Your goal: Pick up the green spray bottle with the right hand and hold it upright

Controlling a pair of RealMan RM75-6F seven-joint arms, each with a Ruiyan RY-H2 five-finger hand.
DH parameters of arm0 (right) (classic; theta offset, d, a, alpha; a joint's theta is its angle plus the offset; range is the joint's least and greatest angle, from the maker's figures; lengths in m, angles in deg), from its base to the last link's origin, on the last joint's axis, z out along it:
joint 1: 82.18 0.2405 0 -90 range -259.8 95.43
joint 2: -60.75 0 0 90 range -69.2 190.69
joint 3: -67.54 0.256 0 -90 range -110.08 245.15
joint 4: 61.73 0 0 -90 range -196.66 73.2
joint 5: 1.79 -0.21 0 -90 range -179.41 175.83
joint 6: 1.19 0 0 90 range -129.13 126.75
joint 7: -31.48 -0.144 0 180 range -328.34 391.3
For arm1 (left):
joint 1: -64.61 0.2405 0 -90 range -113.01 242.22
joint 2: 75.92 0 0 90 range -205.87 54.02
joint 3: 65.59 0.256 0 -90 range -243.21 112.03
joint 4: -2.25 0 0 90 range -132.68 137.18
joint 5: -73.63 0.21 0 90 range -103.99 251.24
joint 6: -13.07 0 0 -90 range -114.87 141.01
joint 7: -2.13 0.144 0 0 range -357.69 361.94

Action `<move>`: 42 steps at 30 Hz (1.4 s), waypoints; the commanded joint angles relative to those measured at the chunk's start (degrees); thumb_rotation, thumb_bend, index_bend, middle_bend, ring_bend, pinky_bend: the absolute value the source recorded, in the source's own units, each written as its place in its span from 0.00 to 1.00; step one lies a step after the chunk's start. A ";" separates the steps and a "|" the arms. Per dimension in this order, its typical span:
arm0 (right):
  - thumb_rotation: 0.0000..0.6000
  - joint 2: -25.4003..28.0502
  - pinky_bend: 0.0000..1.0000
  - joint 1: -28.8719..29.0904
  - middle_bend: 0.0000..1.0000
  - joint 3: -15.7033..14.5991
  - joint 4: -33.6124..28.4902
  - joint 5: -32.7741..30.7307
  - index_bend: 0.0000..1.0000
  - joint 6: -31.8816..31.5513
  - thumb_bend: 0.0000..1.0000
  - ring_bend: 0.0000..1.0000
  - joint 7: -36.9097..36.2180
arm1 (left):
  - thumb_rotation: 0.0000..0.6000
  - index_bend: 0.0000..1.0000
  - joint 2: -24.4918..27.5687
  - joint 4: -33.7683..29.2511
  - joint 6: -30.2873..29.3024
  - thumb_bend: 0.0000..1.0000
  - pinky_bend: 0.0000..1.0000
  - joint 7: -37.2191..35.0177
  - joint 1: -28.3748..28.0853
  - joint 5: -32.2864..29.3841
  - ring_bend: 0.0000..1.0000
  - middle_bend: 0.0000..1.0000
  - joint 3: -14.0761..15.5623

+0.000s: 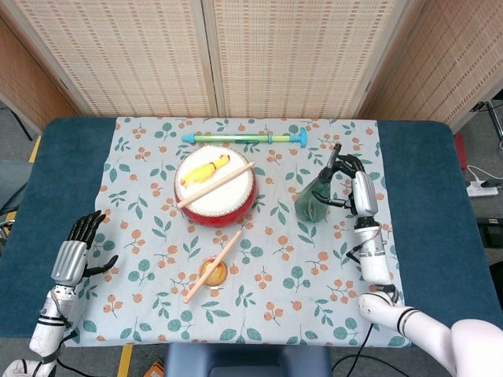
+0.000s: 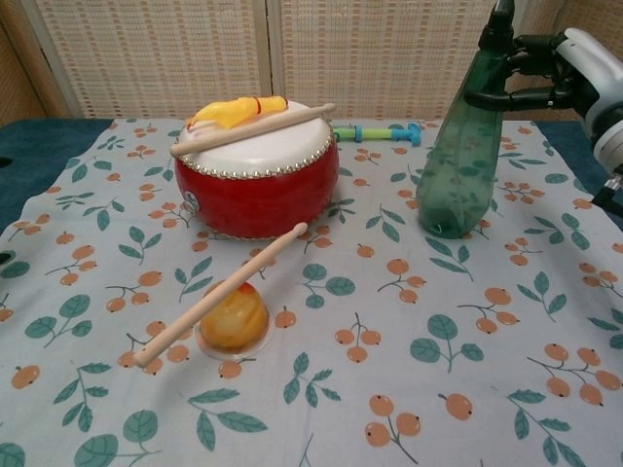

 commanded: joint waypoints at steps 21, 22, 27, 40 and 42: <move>1.00 8.73 0.00 -3.07 0.16 -5.66 -8.61 0.57 0.00 6.72 0.00 0.00 5.55 | 1.00 0.00 -0.09 0.44 -0.22 0.22 0.03 0.25 0.21 -0.21 0.00 0.00 -0.14; 1.00 10.10 0.00 -3.81 0.15 -6.30 -9.90 0.49 0.00 6.95 0.00 0.00 6.54 | 1.00 0.00 -0.09 0.46 -0.27 0.22 0.03 0.32 0.24 -0.20 0.00 0.00 -0.13; 1.00 18.21 0.00 -7.84 0.09 -9.89 -16.88 -0.92 0.00 7.72 0.00 0.00 15.63 | 1.00 0.00 -0.06 0.39 -0.52 0.22 0.03 0.72 0.40 -0.31 0.00 0.00 -0.23; 1.00 25.71 0.00 -23.08 0.05 -19.33 -19.16 3.61 0.00 -12.26 0.23 0.00 35.86 | 1.00 0.00 0.07 0.55 0.06 0.22 0.03 3.16 0.66 -1.60 0.00 0.00 -1.30; 1.00 25.39 0.00 -24.67 0.05 -19.59 -17.07 5.12 0.00 -15.12 0.29 0.00 34.09 | 1.00 0.00 0.03 0.54 0.28 0.22 0.03 3.51 0.70 -1.56 0.00 0.00 -1.19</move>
